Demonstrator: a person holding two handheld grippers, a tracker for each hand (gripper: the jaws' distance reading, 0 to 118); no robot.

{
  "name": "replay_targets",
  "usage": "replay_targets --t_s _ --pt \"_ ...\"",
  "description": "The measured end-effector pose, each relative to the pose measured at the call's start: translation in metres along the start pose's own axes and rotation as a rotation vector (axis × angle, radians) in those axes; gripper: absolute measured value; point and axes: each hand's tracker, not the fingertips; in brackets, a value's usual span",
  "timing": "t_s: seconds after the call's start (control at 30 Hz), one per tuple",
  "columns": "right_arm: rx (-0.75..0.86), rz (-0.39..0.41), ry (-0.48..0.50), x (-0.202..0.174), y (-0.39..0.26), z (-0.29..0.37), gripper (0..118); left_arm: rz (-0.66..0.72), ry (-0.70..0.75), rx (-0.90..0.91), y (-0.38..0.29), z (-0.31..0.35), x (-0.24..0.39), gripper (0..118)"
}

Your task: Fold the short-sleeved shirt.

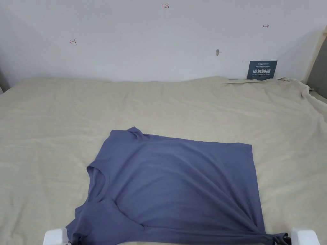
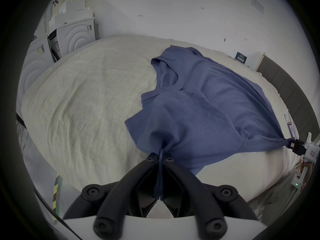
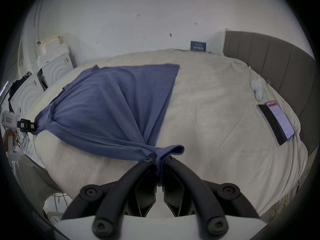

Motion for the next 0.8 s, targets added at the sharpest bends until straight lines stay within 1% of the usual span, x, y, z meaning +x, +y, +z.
replay_targets --t_s 0.1,0.17,0.2,0.23,0.27,0.3,0.33,0.37,0.4,0.5,0.6,0.73,0.8 --pt "-0.032 -0.022 -0.022 -0.005 0.002 -0.004 3 0.013 0.012 -0.015 0.002 -0.005 0.003 1" --pt "-0.056 -0.048 -0.033 -0.007 0.005 -0.004 3 0.013 0.021 -0.025 0.006 -0.002 0.007 5" --pt "-0.070 -0.058 -0.034 -0.008 0.009 -0.001 4 0.014 0.017 -0.032 0.009 0.000 0.009 13" --pt "-0.078 -0.063 -0.040 -0.008 0.012 0.002 11 0.019 0.021 -0.046 0.011 0.002 0.011 27" --pt "-0.084 -0.061 -0.046 -0.010 0.016 0.005 22 0.024 0.012 -0.062 0.015 0.004 0.012 46" --pt "-0.081 -0.060 -0.045 -0.010 0.019 0.010 41 0.031 -0.011 -0.060 0.016 0.009 0.013 69" --pt "-0.074 -0.058 -0.048 -0.010 0.023 0.014 72 0.040 -0.030 -0.050 0.018 0.013 0.014 96" --pt "-0.055 -0.059 -0.048 -0.011 0.028 0.021 89 0.042 -0.040 -0.043 0.022 0.018 0.017 111" --pt "-0.018 -0.052 -0.056 -0.014 0.035 0.029 98 0.038 -0.048 -0.027 0.026 0.024 0.020 118" --pt "0.081 -0.040 -0.060 -0.023 0.056 0.054 99 0.001 -0.056 0.074 0.041 0.043 0.031 118" --pt "0.182 -0.051 -0.037 -0.034 0.080 0.081 100 -0.036 -0.053 0.190 0.060 0.066 0.042 118" --pt "0.312 -0.060 -0.036 -0.050 0.109 0.111 100 -0.055 -0.051 0.346 0.087 0.096 0.053 118" --pt "0.371 -0.062 -0.033 -0.056 0.119 0.123 100 -0.066 -0.045 0.397 0.100 0.107 0.056 118"
